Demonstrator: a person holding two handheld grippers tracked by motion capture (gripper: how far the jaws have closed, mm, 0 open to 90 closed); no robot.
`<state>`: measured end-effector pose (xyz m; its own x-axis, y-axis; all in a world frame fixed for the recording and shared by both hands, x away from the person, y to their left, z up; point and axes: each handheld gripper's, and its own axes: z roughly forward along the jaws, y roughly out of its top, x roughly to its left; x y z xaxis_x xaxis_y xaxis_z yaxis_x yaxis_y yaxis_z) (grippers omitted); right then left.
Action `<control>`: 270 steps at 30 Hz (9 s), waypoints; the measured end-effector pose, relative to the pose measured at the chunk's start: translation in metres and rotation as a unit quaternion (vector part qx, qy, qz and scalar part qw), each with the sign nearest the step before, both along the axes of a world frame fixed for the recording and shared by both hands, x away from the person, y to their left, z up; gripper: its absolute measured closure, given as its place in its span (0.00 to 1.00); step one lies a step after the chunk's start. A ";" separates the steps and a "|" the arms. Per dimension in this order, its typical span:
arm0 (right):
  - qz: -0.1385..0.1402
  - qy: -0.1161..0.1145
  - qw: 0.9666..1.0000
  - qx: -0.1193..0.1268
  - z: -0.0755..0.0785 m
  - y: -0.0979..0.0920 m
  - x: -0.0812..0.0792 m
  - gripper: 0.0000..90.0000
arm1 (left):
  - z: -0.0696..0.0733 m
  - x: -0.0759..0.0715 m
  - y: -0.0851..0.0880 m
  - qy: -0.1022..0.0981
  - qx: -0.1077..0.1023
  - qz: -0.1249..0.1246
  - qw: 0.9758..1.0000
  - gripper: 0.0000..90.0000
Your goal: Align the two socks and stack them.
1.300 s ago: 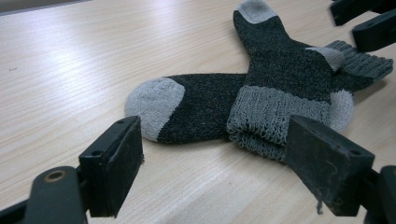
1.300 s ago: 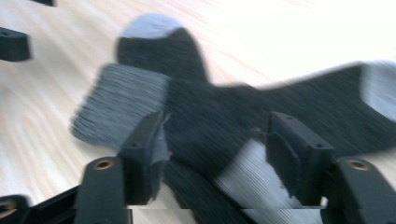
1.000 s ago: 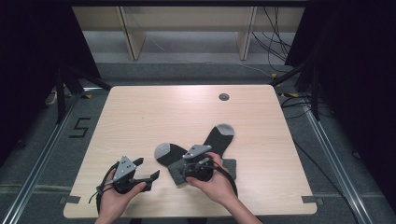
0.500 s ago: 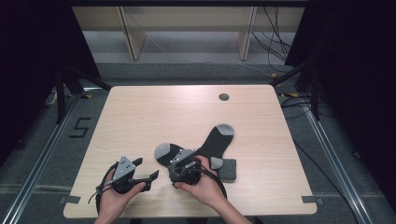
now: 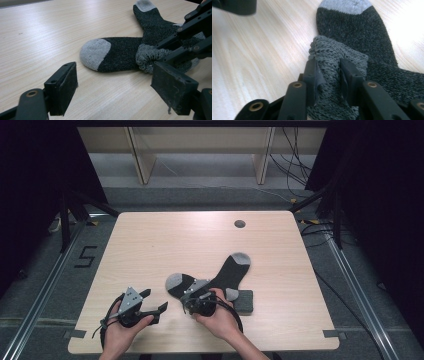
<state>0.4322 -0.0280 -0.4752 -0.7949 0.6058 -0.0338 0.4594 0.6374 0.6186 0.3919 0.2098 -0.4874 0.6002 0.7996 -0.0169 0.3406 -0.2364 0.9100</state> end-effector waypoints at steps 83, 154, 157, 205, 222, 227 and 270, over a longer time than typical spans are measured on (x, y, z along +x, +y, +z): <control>-0.054 -0.082 0.970 0.222 0.211 -0.026 0.034 0.84 | 0.018 0.077 -0.118 -0.079 0.048 -0.014 0.996 0.17; -0.108 -0.028 0.973 0.203 0.158 -0.116 0.012 0.83 | 0.046 0.027 -0.046 -0.158 0.160 -0.010 0.974 0.92; -0.115 -0.017 0.973 0.199 0.149 -0.123 0.010 0.83 | 0.041 0.026 -0.049 -0.148 0.162 -0.012 0.975 0.92; -0.194 0.095 0.966 0.144 0.044 -0.177 0.000 0.84 | -0.002 0.023 -0.084 -0.105 0.230 -0.074 0.965 0.92; -0.211 0.094 0.965 0.122 0.039 -0.185 0.006 0.79 | -0.011 0.026 -0.071 -0.080 0.245 -0.068 0.964 0.91; -0.240 0.124 0.953 0.136 0.048 -0.176 0.007 0.70 | -0.012 0.027 -0.071 -0.081 0.244 -0.069 0.964 0.91; -0.210 0.136 0.963 0.098 0.045 -0.182 0.004 0.96 | 0.000 0.019 -0.083 -0.081 0.269 -0.117 0.953 0.90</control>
<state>0.4358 -0.2099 -0.4304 -0.4418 0.8492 0.2892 0.8131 0.2428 0.5291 0.4107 0.1272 -0.4869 0.7226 0.5111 0.4655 0.0871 -0.7353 0.6721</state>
